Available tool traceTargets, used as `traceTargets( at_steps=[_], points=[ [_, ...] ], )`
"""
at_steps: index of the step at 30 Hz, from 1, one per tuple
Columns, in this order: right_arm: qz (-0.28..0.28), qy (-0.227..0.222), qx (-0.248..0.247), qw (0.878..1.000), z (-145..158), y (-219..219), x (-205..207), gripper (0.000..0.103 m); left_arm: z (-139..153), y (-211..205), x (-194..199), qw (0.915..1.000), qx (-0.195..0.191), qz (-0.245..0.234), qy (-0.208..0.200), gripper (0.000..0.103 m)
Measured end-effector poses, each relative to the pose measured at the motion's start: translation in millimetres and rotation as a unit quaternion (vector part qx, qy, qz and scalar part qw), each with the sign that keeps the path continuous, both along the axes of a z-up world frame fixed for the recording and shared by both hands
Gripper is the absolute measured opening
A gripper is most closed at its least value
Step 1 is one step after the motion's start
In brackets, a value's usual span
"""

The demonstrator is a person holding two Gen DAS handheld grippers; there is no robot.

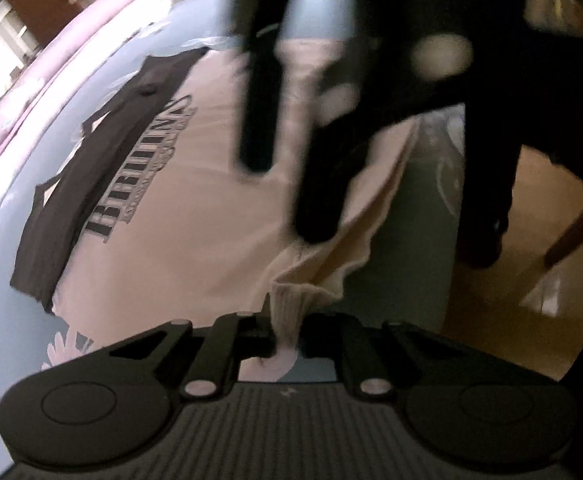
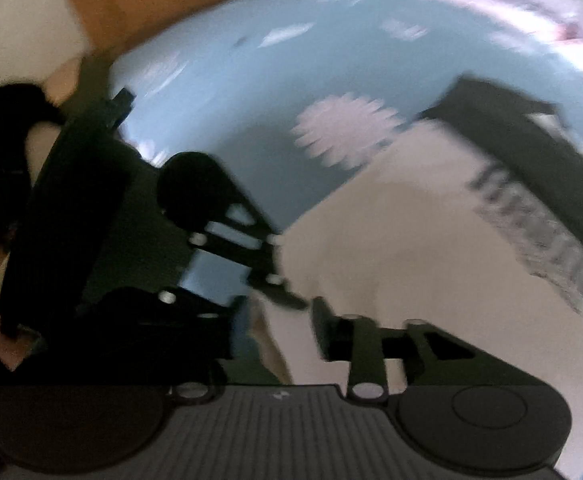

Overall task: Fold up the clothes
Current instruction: 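Move the left tool to the cream shirt hem and close on it, then close the right tool on the hem beside the left tool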

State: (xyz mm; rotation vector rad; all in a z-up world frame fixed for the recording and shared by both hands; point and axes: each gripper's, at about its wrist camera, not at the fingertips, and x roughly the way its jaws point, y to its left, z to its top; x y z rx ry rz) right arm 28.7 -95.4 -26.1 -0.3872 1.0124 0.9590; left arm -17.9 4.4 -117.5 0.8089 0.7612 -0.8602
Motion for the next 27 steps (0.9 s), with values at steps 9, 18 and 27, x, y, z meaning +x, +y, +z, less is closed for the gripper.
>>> traceTargets(
  at_steps=[9,18,27],
  points=[
    [0.036,-0.163,-0.089,0.982,-53,-13,-72,0.049,12,-3,12,0.9992,-0.014,0.034,0.013,0.007],
    [0.101,-0.276,-0.087,0.952,-62,3,-84,0.022,13,-3,6,0.9991,-0.003,0.039,0.014,0.007],
    [0.113,-0.252,-0.072,0.958,-51,6,-70,0.005,10,-3,-6,0.9994,0.010,0.012,-0.030,0.020]
  ],
)
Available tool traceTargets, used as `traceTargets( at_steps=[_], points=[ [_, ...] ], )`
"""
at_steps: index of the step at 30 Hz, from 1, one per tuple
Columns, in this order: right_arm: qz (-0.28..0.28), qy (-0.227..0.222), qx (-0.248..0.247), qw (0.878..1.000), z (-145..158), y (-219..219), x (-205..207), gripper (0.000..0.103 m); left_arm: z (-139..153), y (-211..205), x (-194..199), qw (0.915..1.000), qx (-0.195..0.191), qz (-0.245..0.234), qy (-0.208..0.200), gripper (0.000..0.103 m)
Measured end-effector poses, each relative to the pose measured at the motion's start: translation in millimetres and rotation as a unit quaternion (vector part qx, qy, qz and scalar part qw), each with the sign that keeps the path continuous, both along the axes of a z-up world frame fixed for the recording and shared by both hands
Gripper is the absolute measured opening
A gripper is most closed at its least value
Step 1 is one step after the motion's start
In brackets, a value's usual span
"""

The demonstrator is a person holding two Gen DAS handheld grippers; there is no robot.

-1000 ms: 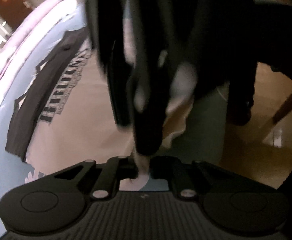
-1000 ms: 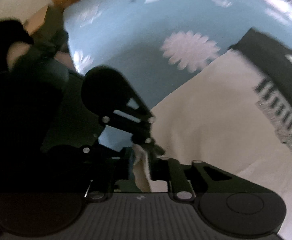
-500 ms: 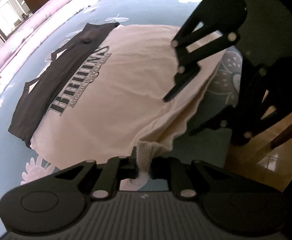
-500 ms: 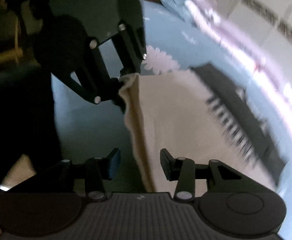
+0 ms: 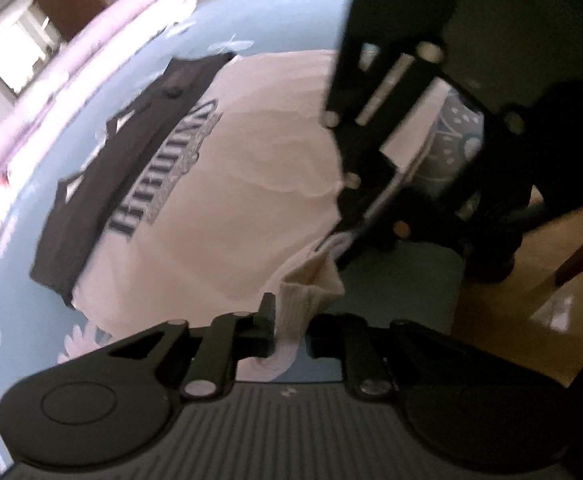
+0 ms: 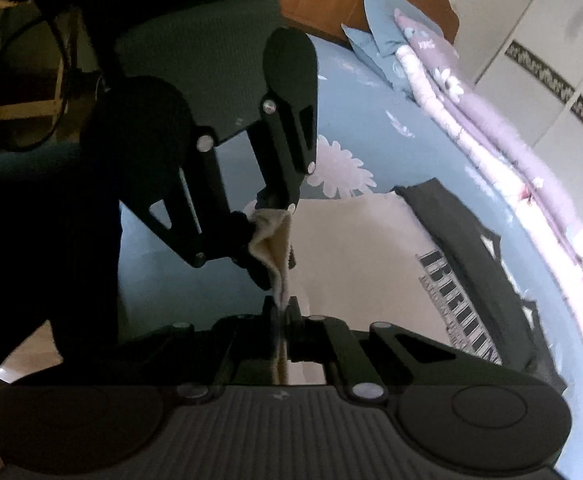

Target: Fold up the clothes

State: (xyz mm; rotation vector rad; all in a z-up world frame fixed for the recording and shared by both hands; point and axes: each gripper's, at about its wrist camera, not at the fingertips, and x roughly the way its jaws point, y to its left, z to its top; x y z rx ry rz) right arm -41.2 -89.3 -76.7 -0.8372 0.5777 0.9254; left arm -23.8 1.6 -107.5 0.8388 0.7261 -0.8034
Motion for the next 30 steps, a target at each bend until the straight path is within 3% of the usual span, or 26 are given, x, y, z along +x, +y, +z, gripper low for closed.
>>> traceTargets(
  at_steps=[11,15,17,19,21,25,30],
  points=[
    [-0.008,0.025,0.002,1.000,6,6,18,0.005,-10,-15,-23,0.9868,0.071,-0.108,-0.098,0.026],
    [-0.015,0.033,0.009,0.999,7,6,18,0.005,-6,-18,-21,0.9868,0.074,-0.110,-0.093,0.008],
    [-0.022,0.039,0.015,0.999,8,3,17,0.006,-3,-17,-18,0.9888,0.069,-0.100,-0.087,0.008],
    [-0.034,0.046,0.015,0.998,9,0,17,0.019,0,-16,-16,0.9902,0.065,-0.089,-0.086,0.007],
    [-0.048,0.037,0.019,0.998,11,-13,11,0.045,4,-16,-14,0.9918,0.060,-0.074,-0.084,0.007],
    [-0.119,0.031,0.033,0.992,12,-57,3,0.058,12,-16,-8,0.9944,0.047,-0.046,-0.083,0.007],
    [-0.204,0.039,0.042,0.977,-2,-95,-4,0.059,18,-20,-3,0.9954,0.043,-0.027,-0.082,0.007]
  ],
)
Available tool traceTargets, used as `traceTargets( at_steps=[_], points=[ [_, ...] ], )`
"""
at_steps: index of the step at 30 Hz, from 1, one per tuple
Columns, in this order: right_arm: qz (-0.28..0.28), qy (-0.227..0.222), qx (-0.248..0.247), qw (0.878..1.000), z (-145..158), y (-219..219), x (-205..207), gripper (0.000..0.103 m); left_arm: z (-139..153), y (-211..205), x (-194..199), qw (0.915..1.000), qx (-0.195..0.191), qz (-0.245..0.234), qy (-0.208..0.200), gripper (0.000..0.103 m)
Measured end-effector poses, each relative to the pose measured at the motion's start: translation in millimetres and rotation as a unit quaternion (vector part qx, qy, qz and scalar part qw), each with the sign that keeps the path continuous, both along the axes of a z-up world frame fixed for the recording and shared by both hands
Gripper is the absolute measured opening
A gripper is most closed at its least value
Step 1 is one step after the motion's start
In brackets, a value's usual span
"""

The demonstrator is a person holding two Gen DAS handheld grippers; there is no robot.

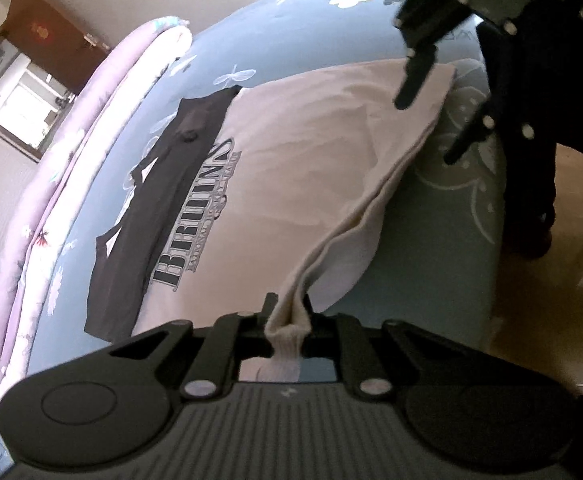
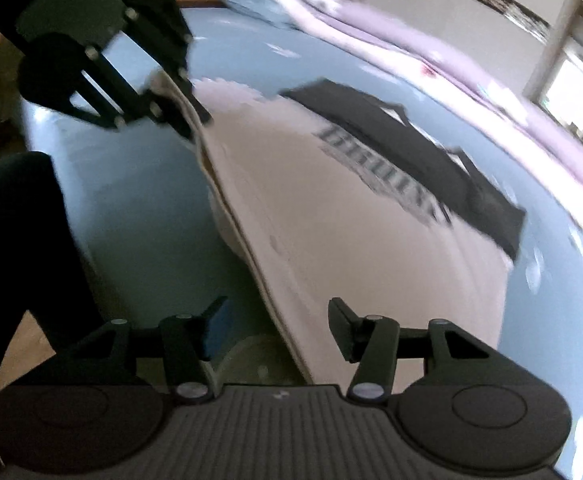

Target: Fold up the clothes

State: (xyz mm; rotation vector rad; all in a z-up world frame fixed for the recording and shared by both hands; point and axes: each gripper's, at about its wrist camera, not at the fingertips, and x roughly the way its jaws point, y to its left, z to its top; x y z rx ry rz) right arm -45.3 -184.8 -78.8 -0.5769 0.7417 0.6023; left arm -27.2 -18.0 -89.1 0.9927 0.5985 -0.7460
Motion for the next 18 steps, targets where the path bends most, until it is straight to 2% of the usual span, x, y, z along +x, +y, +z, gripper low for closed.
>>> traceTargets(
  at_steps=[4,7,8,9,10,13,18],
  points=[
    [0.021,-0.030,-0.026,0.999,-14,22,-4,0.059,3,-3,-1,0.9999,0.005,0.011,0.003,0.008],
    [0.020,-0.079,-0.076,0.994,-30,39,-12,0.058,6,-5,1,0.9999,0.007,0.014,0.004,0.008],
    [0.016,-0.082,-0.089,0.993,-36,42,-9,0.052,7,-6,1,0.9998,0.008,0.016,0.003,0.008],
    [0.007,-0.081,-0.096,0.992,-41,43,-7,0.040,8,-5,1,0.9998,0.008,0.016,0.004,0.008],
    [-0.002,-0.082,-0.104,0.991,-44,42,-6,0.035,9,-5,1,0.9998,0.009,0.015,0.004,0.008],
    [-0.021,-0.091,-0.128,0.987,-51,34,-6,0.034,11,-5,2,0.9998,0.009,0.017,0.003,0.008],
    [-0.056,-0.080,-0.144,0.985,-53,4,-8,0.033,13,-4,6,0.9998,0.002,0.022,-0.001,0.008]
  ],
)
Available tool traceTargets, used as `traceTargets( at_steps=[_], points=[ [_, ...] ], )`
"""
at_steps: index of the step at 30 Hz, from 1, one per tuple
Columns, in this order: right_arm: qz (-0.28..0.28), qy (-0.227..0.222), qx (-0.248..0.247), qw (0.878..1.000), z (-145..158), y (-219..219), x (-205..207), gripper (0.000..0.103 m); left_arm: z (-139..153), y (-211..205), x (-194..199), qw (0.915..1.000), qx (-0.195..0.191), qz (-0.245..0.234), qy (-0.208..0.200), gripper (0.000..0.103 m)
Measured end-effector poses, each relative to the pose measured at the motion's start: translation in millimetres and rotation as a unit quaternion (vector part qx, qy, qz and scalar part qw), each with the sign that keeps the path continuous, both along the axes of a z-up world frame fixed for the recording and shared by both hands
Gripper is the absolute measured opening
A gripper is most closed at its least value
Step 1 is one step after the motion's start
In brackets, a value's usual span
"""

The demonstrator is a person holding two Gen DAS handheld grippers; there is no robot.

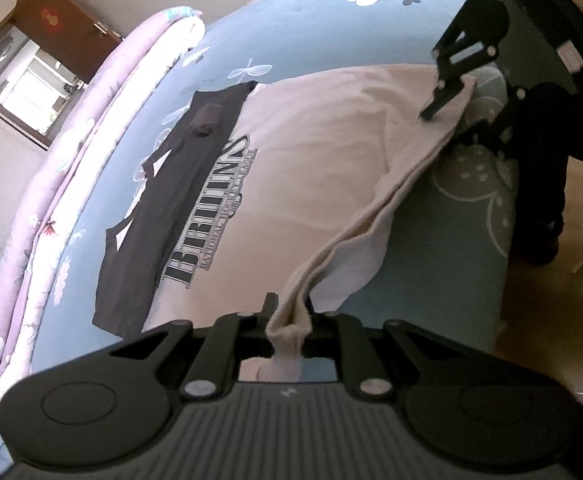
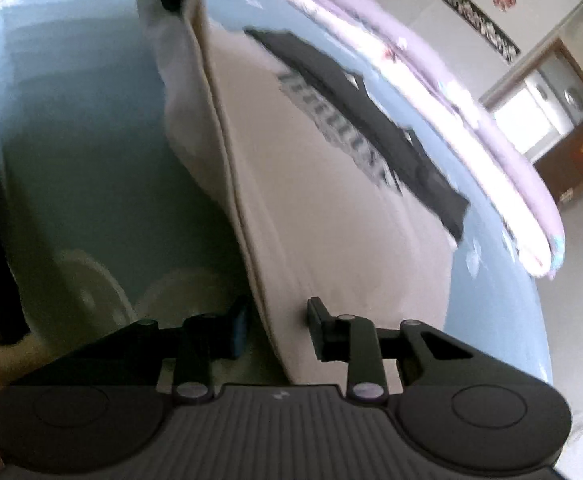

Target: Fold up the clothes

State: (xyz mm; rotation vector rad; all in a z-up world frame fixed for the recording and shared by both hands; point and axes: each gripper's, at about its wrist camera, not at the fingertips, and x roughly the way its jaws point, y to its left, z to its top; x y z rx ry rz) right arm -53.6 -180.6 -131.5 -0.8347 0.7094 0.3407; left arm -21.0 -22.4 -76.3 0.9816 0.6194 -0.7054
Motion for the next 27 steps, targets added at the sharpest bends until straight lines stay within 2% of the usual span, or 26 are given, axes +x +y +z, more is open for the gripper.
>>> traceTargets(
  at_steps=[3,6,10,12,18,27],
  points=[
    [-0.021,0.007,-0.004,1.000,0,-13,4,0.023,0,1,1,1.0000,-0.002,0.002,0.000,0.009],
    [-0.034,0.013,-0.007,0.999,0,-22,5,0.017,1,1,1,1.0000,-0.005,0.003,0.000,0.009],
    [-0.039,0.017,-0.010,0.999,0,-31,-5,0.017,0,0,0,1.0000,-0.007,0.004,0.001,0.009],
    [-0.040,0.022,-0.008,0.999,3,-34,-11,0.005,0,1,0,0.9999,-0.008,0.006,0.002,0.010],
    [-0.042,0.003,0.007,0.999,29,-46,-17,0.005,0,5,-2,0.9998,-0.012,0.014,0.003,0.010],
    [-0.058,-0.019,0.041,0.997,66,-58,6,0.004,3,12,0,0.9987,-0.036,0.035,0.010,0.009]
  ],
)
